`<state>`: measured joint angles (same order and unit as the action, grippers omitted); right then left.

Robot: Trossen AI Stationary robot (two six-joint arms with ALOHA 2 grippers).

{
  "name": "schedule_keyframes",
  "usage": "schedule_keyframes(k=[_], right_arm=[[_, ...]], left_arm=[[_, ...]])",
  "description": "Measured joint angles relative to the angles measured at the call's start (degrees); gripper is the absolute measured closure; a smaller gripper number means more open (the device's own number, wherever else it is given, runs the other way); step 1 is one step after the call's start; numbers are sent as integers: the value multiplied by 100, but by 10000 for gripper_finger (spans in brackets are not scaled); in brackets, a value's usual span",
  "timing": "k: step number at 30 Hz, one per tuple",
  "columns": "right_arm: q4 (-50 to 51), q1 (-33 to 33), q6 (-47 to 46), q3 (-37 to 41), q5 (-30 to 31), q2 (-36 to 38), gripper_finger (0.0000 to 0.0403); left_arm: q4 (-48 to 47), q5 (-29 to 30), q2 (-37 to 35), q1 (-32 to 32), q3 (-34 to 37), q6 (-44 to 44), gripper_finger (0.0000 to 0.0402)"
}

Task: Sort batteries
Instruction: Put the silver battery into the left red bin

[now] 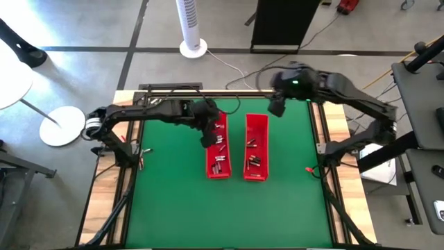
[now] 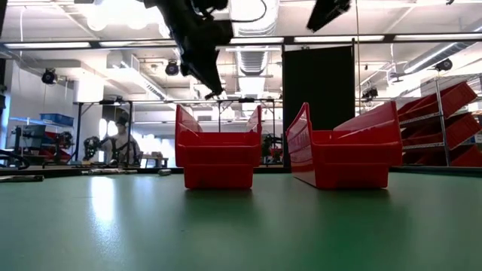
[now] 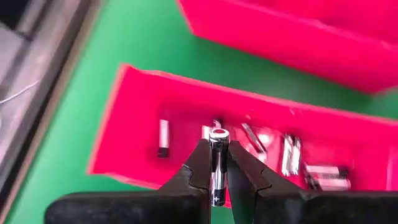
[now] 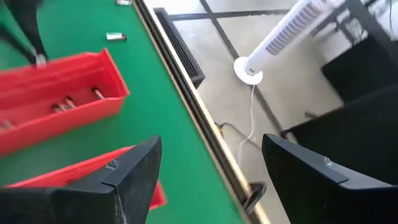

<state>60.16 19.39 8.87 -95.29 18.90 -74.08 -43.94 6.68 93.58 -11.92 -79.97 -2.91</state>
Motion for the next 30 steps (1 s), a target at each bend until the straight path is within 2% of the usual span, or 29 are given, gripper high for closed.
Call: schedule_keyframes(k=[4, 11, 15, 22, 30], right_arm=[[291, -1, -788, 178, -255, 571, 138], [611, -88, -2158, 664, -286, 1342, 153], [649, -290, -2606, 972, -290, 1634, 160], [643, -454, -2842, 1420, -241, 1784, 152], [342, -452, -2595, 1743, -237, 1668, 131]], left_arm=[[214, -323, 348, 2, 31, 393, 393], [520, -323, 1131, -5, 9, 834, 393], [518, -326, 1482, -7, 7, 1109, 393], [498, -439, 1921, 0, 5, 1084, 391], [517, -418, 2199, 0, -1, 1079, 353]])
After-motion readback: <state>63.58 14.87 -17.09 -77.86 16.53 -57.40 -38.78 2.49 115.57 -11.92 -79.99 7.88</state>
